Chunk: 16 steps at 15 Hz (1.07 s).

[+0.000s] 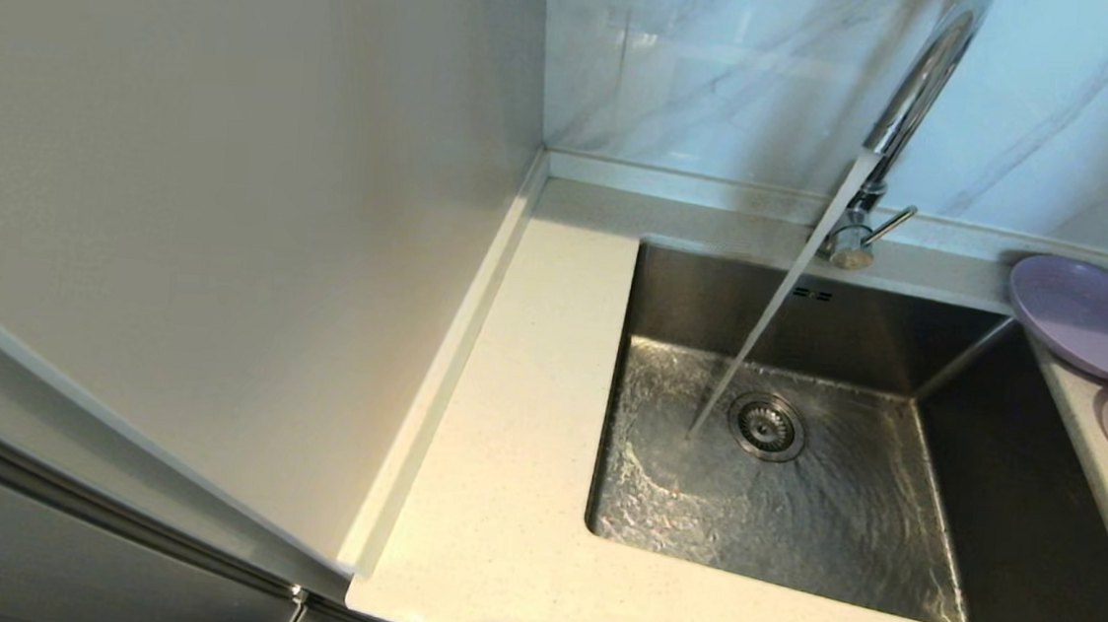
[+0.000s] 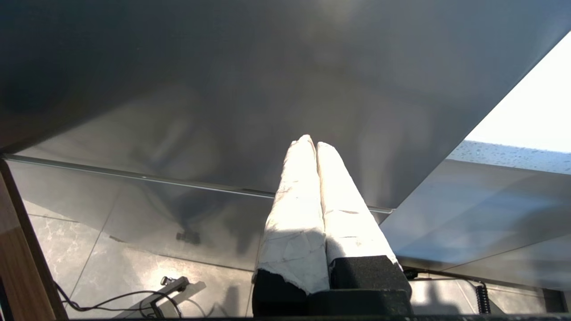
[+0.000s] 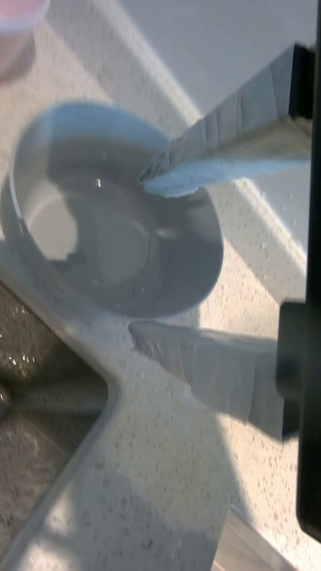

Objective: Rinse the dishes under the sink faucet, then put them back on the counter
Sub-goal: Place the bowl on the table

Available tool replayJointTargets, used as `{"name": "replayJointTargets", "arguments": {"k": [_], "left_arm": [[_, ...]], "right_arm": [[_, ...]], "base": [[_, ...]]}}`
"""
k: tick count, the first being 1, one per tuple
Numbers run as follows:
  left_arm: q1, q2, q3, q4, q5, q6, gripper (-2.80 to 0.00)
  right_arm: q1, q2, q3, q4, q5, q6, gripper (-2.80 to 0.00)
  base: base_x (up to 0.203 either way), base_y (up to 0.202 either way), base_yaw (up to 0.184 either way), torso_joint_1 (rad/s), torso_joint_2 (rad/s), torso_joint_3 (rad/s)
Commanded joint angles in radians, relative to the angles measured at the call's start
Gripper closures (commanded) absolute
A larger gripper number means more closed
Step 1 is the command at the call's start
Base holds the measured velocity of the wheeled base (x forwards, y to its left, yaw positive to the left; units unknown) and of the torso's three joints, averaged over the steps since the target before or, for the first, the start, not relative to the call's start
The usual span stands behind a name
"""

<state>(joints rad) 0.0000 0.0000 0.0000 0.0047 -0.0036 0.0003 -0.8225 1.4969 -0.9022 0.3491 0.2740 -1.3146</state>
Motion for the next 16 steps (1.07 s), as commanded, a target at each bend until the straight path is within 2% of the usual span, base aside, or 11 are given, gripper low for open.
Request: {"name": "replayJointTargets", "arguments": {"k": [1,3,5,7,9,10,11,13,16], "left_arm": [[0.000,0.000,0.000,0.000,0.001,0.000,0.00],[0.000,0.000,0.000,0.000,0.001,0.000,0.00],[0.000,0.000,0.000,0.000,0.000,0.000,0.00],[0.000,0.000,0.000,0.000,0.001,0.000,0.00],[0.000,0.000,0.000,0.000,0.001,0.000,0.00],[0.000,0.000,0.000,0.000,0.001,0.000,0.00],[0.000,0.000,0.000,0.000,0.001,0.000,0.00],[0.000,0.000,0.000,0.000,0.001,0.000,0.00],[0.000,0.000,0.000,0.000,0.001,0.000,0.00]], "right_arm": [[0.000,-0.022,-0.048,0.016,0.003,0.003,-2.80],[0.010,-0.048,-0.143,0.068,0.030,0.049,-2.80],[0.043,-0.075,-0.270,0.182,0.042,0.152,-2.80],[0.094,-0.086,-0.402,0.330,0.037,0.274,-2.80],[0.195,-0.091,-0.495,0.396,0.020,0.465,-2.80],[0.248,-0.093,-0.531,0.406,-0.014,0.550,-2.80],[0.299,-0.094,-0.563,0.420,-0.061,0.614,0.00],[0.374,-0.091,-0.617,0.491,-0.132,0.681,0.00],[0.378,-0.092,-0.588,0.511,-0.140,0.692,0.00]], "base": [[0.000,0.000,0.000,0.000,0.00,0.000],[0.000,0.000,0.000,0.000,0.00,0.000],[0.000,0.000,0.000,0.000,0.00,0.000],[0.000,0.000,0.000,0.000,0.00,0.000],[0.000,0.000,0.000,0.000,0.00,0.000],[0.000,0.000,0.000,0.000,0.00,0.000],[0.000,0.000,0.000,0.000,0.00,0.000],[0.000,0.000,0.000,0.000,0.00,0.000],[0.000,0.000,0.000,0.000,0.00,0.000]]}}
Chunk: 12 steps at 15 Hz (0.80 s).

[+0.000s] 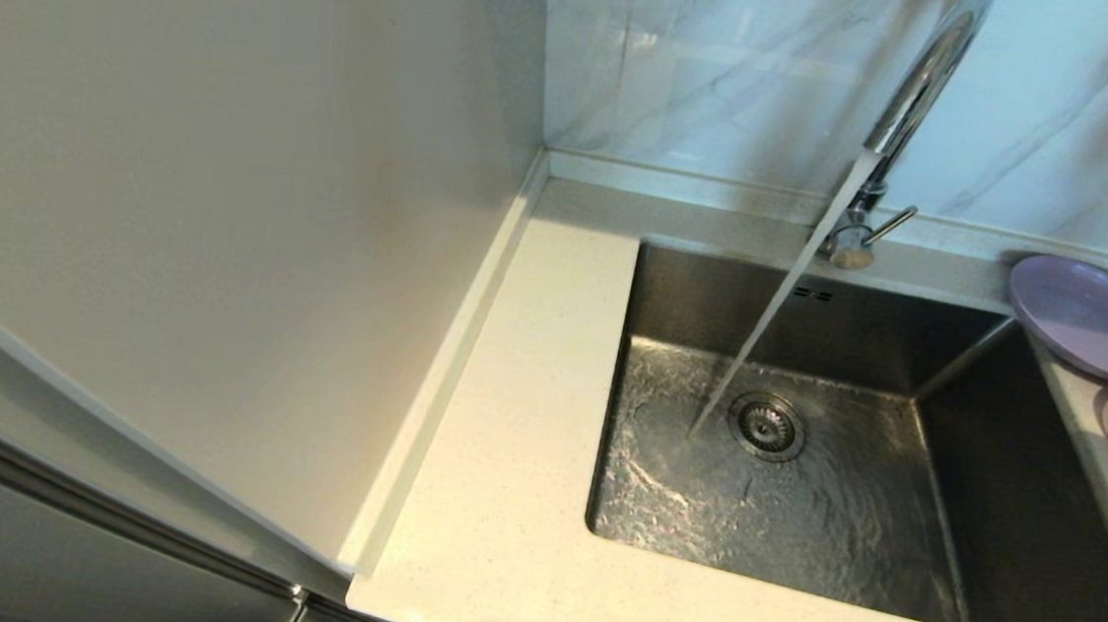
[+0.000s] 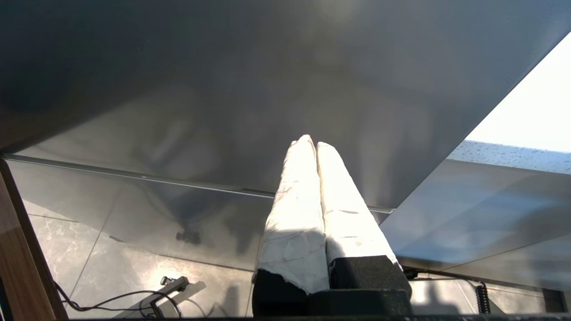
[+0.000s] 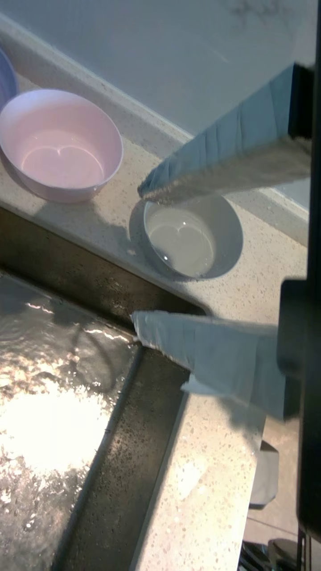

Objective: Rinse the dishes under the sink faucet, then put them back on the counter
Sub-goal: Place the bowl on the table

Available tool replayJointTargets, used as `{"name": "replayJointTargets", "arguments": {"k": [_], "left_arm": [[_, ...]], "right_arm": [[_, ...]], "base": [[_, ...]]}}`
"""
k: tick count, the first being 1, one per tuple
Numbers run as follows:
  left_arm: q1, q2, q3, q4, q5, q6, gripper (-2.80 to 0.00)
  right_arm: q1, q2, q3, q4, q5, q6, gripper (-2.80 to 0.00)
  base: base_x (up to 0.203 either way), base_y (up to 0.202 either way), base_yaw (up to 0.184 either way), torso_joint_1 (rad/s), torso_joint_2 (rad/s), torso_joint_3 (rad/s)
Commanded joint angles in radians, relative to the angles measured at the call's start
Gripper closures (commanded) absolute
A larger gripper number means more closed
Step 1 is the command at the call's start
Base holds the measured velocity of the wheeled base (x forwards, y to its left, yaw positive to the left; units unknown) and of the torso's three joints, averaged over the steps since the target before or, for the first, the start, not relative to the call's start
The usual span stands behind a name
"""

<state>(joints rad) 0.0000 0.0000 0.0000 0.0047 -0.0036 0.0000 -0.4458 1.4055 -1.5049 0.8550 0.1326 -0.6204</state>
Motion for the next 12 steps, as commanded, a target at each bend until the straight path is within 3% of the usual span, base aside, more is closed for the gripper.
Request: {"name": "replayJointTargets", "arguments": {"k": [1,7,9,10,12], "left_arm": [[0.000,0.000,0.000,0.000,0.001,0.000,0.00],[0.000,0.000,0.000,0.000,0.001,0.000,0.00],[0.000,0.000,0.000,0.000,0.001,0.000,0.00],[0.000,0.000,0.000,0.000,0.000,0.000,0.00],[0.000,0.000,0.000,0.000,0.000,0.000,0.00]], "right_arm": [[-0.013,0.001,0.036,0.007,0.002,0.006,0.00],[-0.121,0.004,0.159,-0.009,0.006,0.052,0.00],[-0.166,0.028,0.198,-0.082,0.034,0.049,0.00],[-0.193,0.045,0.209,-0.119,0.064,0.033,0.00],[-0.278,0.089,0.255,-0.209,0.115,-0.109,0.00]], "base": [[0.000,0.000,0.000,0.000,0.00,0.000],[0.000,0.000,0.000,0.000,0.00,0.000],[0.000,0.000,0.000,0.000,0.00,0.000],[0.000,0.000,0.000,0.000,0.00,0.000],[0.000,0.000,0.000,0.000,0.00,0.000]]}}
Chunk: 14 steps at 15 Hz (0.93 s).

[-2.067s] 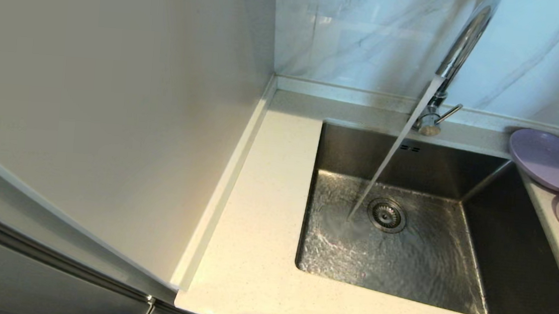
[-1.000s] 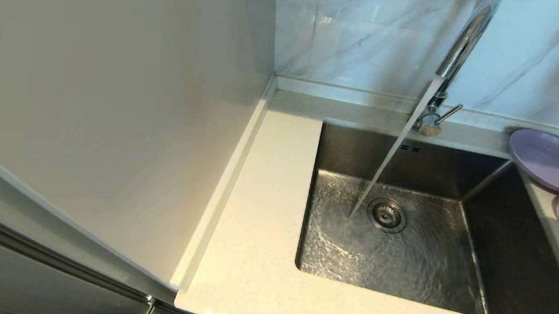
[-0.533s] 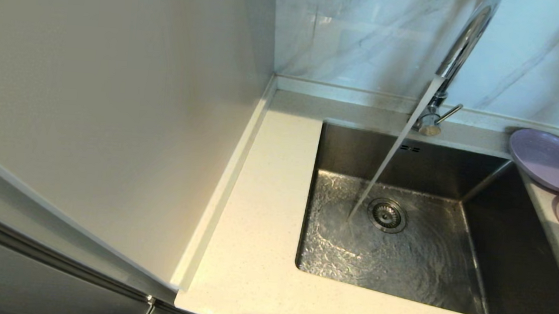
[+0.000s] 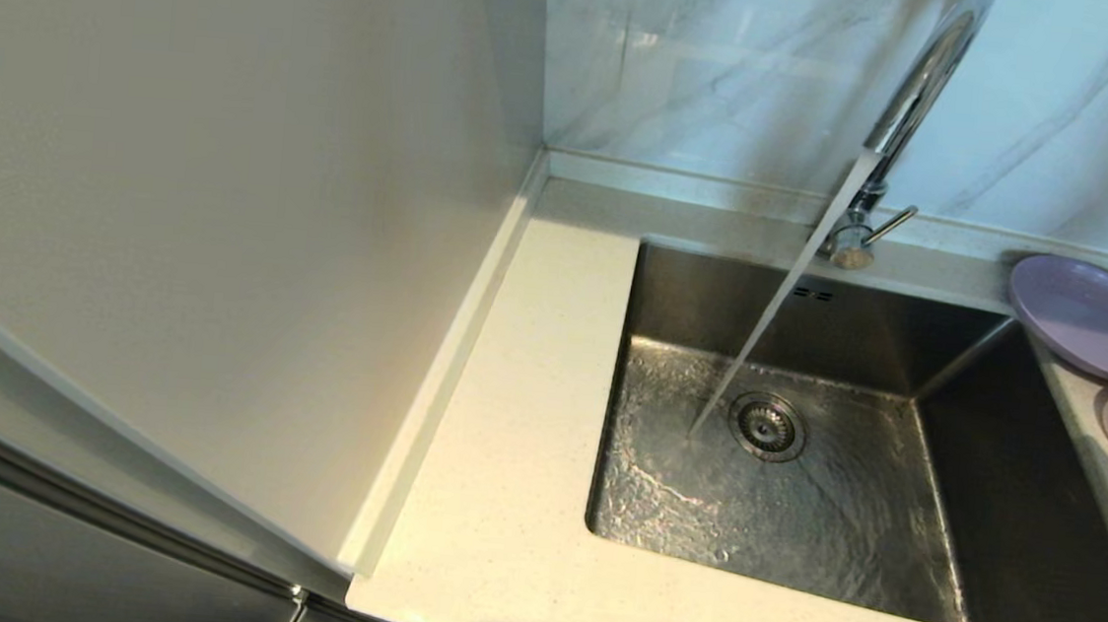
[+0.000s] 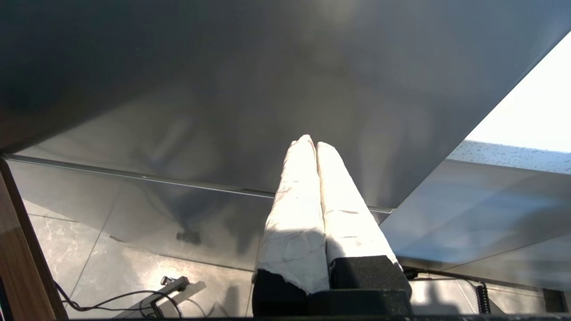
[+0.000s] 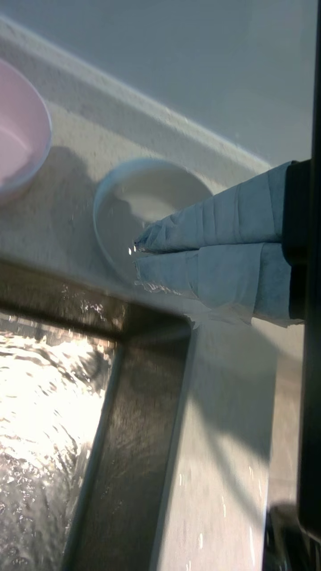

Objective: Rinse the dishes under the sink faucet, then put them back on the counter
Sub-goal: Place the bowl on the table, then turn off the faucet

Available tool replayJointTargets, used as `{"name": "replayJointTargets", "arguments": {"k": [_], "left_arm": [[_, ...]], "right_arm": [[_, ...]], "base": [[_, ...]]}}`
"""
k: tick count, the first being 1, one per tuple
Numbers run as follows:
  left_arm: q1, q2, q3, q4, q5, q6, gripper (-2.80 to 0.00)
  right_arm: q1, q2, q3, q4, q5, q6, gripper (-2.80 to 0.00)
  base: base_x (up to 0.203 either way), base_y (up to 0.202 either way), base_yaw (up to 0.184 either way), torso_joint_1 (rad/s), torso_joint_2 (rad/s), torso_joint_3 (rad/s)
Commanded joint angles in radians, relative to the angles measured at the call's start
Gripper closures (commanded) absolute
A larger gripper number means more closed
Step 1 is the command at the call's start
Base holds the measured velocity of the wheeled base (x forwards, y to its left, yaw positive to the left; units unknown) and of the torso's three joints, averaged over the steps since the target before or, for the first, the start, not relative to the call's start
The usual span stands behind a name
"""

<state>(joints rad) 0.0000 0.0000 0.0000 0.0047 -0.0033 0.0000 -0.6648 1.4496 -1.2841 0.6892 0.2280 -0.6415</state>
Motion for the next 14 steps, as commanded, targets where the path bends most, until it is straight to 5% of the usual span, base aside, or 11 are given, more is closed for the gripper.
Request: {"name": "replayJointTargets", "arguments": {"k": [1,4,8,14], "left_arm": [[0.000,0.000,0.000,0.000,0.000,0.000,0.00],[0.000,0.000,0.000,0.000,-0.001,0.000,0.00],[0.000,0.000,0.000,0.000,0.000,0.000,0.00],[0.000,0.000,0.000,0.000,-0.001,0.000,0.00]], "right_arm": [[-0.107,0.063,0.058,-0.074,0.037,-0.175,0.00],[-0.162,0.110,0.061,-0.089,0.068,-0.346,0.00],[-0.158,0.152,-0.087,-0.009,0.139,-0.349,0.00],[-0.209,0.283,-0.631,0.408,0.372,-0.285,0.00]], "base": [[0.000,0.000,0.000,0.000,0.00,0.000],[0.000,0.000,0.000,0.000,0.00,0.000],[0.000,0.000,0.000,0.000,0.00,0.000],[0.000,0.000,0.000,0.000,0.00,0.000]]}}
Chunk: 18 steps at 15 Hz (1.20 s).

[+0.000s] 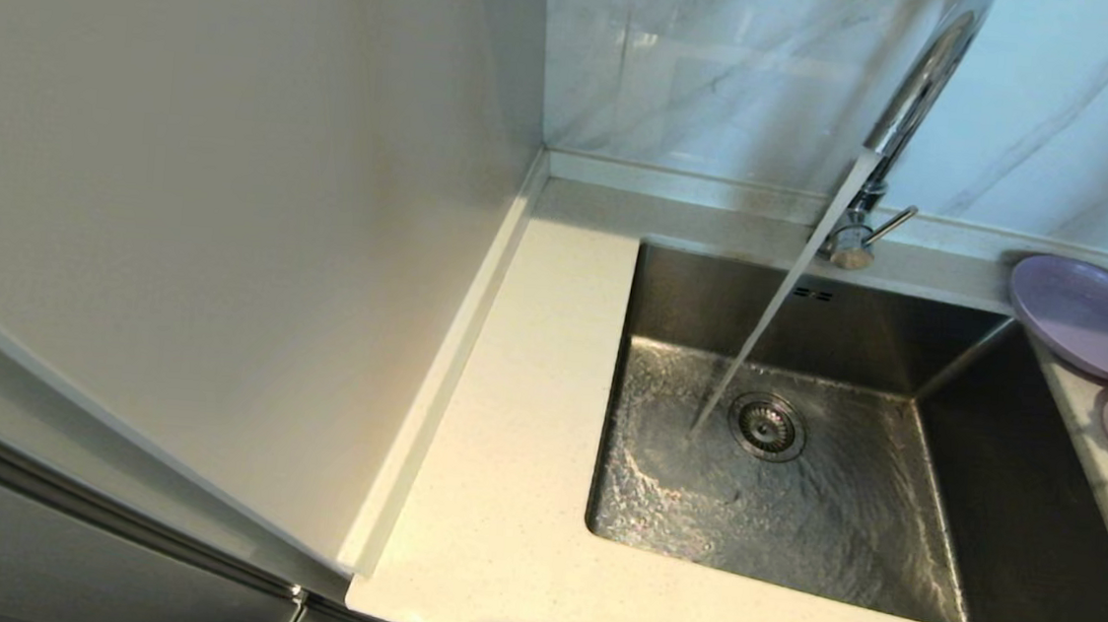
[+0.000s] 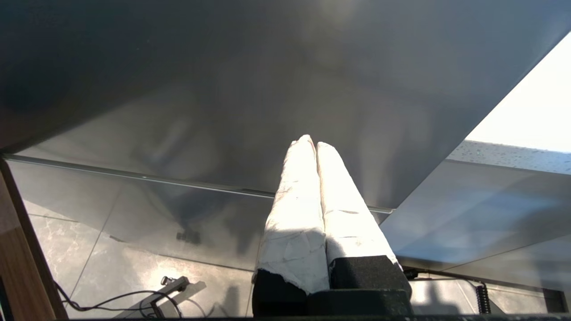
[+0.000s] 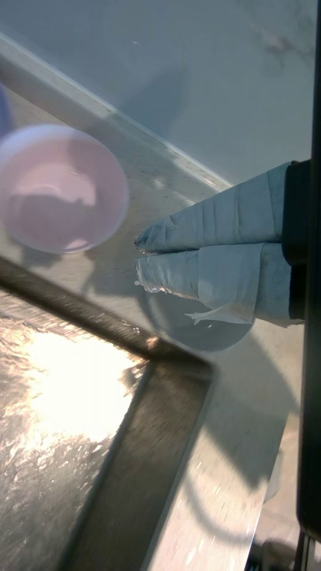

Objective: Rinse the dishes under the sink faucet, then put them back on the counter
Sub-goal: Turn off the faucet

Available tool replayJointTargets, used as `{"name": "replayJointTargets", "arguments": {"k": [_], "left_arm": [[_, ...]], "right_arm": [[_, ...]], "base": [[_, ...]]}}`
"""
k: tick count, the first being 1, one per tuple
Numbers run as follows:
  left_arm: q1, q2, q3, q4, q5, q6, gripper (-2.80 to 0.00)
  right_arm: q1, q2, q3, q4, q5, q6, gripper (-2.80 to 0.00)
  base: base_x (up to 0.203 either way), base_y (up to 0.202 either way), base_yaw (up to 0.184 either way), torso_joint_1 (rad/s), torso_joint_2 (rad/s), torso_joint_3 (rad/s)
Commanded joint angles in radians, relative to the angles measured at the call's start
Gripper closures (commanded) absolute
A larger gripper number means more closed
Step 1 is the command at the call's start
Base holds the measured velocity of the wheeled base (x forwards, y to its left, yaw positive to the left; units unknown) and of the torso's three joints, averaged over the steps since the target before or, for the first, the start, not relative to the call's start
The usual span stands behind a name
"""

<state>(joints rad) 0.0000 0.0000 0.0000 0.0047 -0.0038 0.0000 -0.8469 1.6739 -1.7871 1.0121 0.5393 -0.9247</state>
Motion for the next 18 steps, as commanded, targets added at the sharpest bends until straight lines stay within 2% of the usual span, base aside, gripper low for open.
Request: {"name": "replayJointTargets", "arguments": {"k": [1,3,4,6,11,14,17,18], "left_arm": [[0.000,0.000,0.000,0.000,0.001,0.000,0.00],[0.000,0.000,0.000,0.000,0.001,0.000,0.00],[0.000,0.000,0.000,0.000,0.001,0.000,0.00],[0.000,0.000,0.000,0.000,0.001,0.000,0.00],[0.000,0.000,0.000,0.000,0.001,0.000,0.00],[0.000,0.000,0.000,0.000,0.001,0.000,0.00],[0.000,0.000,0.000,0.000,0.001,0.000,0.00],[0.000,0.000,0.000,0.000,0.001,0.000,0.00]], "right_arm": [[-0.060,0.071,-0.176,0.135,0.135,0.004,0.00],[-0.104,0.087,-0.190,0.146,0.266,-0.010,0.00],[-0.123,0.106,-0.190,0.103,0.296,-0.022,0.00],[-0.133,0.108,-0.192,0.124,0.300,-0.031,0.00],[-0.132,0.087,-0.195,0.330,0.290,-0.028,0.00],[-0.132,0.072,-0.196,0.376,0.362,-0.033,0.00],[-0.129,0.052,-0.194,0.384,0.370,-0.095,0.00],[-0.129,0.056,-0.194,0.384,0.370,-0.157,0.00]], "base": [[0.000,0.000,0.000,0.000,0.00,0.000],[0.000,0.000,0.000,0.000,0.00,0.000],[0.000,0.000,0.000,0.000,0.00,0.000],[0.000,0.000,0.000,0.000,0.00,0.000],[0.000,0.000,0.000,0.000,0.00,0.000],[0.000,0.000,0.000,0.000,0.00,0.000],[0.000,0.000,0.000,0.000,0.00,0.000],[0.000,0.000,0.000,0.000,0.00,0.000]]}}
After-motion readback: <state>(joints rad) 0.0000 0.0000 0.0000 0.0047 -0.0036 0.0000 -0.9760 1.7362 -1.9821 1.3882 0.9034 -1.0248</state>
